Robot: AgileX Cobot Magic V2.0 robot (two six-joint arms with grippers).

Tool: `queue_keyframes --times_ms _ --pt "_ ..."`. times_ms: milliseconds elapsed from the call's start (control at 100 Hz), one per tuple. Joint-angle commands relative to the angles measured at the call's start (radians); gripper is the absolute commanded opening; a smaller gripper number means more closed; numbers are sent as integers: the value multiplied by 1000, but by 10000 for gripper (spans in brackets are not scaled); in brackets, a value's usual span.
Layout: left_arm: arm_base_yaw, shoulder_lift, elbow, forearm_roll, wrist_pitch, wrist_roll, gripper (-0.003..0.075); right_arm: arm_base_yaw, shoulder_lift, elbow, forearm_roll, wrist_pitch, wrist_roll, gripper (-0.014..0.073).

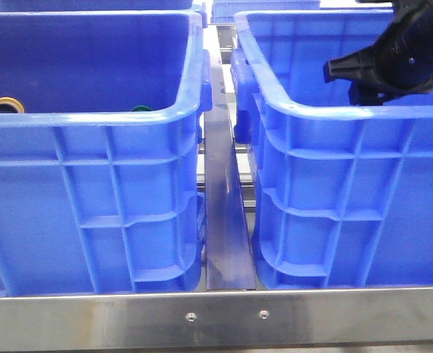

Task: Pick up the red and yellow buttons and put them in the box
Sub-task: 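Carry the red button with the right gripper over the empty crate, then lower the red button into the empty crate and open the right gripper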

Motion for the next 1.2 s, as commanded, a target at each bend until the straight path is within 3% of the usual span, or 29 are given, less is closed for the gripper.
queue_keyframes --times_ms 0,260,480,570,870,1190 --pt "4 -4 -25 20 -74 -12 -20 -10 -16 -33 -10 11 -5 168" --pt "4 -4 -25 20 -75 -12 -20 -10 14 -33 17 71 -5 213" --pt "4 -4 -25 20 -75 -12 -20 -10 -11 -32 32 68 -5 570" --pt "4 -4 -25 20 -75 -12 -20 -10 -41 -31 32 65 -5 660" --pt "4 -4 -25 14 -75 -12 -20 -10 -206 -2 62 65 -5 662" --pt "4 -4 -25 4 -75 -12 -20 -8 -538 201 81 127 -7 662"
